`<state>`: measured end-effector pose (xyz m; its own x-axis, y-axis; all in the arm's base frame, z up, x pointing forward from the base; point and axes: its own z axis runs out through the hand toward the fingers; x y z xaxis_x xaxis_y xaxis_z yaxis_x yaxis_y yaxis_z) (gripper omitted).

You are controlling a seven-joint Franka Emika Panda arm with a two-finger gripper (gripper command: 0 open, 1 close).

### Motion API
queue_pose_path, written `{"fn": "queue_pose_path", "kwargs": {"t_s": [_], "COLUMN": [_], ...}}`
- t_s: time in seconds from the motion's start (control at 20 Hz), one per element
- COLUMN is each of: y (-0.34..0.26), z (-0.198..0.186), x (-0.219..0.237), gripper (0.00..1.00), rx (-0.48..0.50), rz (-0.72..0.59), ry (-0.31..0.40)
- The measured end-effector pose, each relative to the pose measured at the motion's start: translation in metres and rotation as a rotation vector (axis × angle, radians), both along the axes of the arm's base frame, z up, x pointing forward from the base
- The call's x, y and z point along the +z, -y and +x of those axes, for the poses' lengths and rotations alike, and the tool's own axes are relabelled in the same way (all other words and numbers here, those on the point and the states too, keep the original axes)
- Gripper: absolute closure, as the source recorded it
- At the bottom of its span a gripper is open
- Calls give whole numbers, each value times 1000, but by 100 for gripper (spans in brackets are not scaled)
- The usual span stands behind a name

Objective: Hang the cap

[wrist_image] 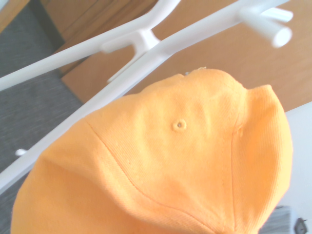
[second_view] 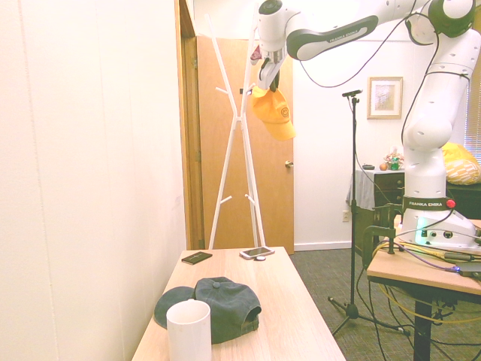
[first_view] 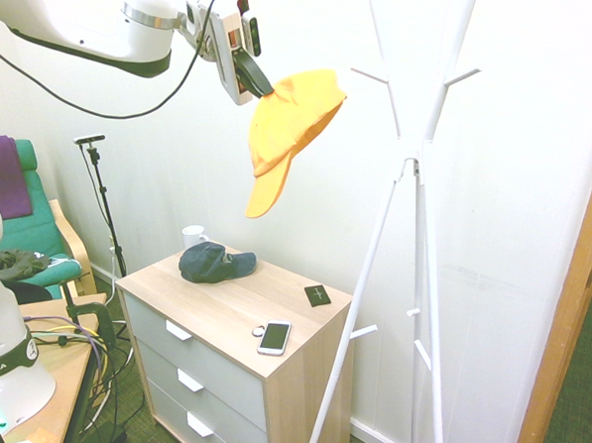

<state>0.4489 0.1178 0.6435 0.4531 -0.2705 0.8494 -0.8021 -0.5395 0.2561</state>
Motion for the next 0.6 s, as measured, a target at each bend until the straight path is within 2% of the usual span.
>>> {"fn": "queue_pose_path", "kwargs": {"t_s": [0.4, 0.6], "y": [-20, -17], "z": [-8, 3], "x": [62, 82], "gripper": [100, 100], "rx": [33, 33], "rz": [-53, -51], "ry": [68, 83]}}
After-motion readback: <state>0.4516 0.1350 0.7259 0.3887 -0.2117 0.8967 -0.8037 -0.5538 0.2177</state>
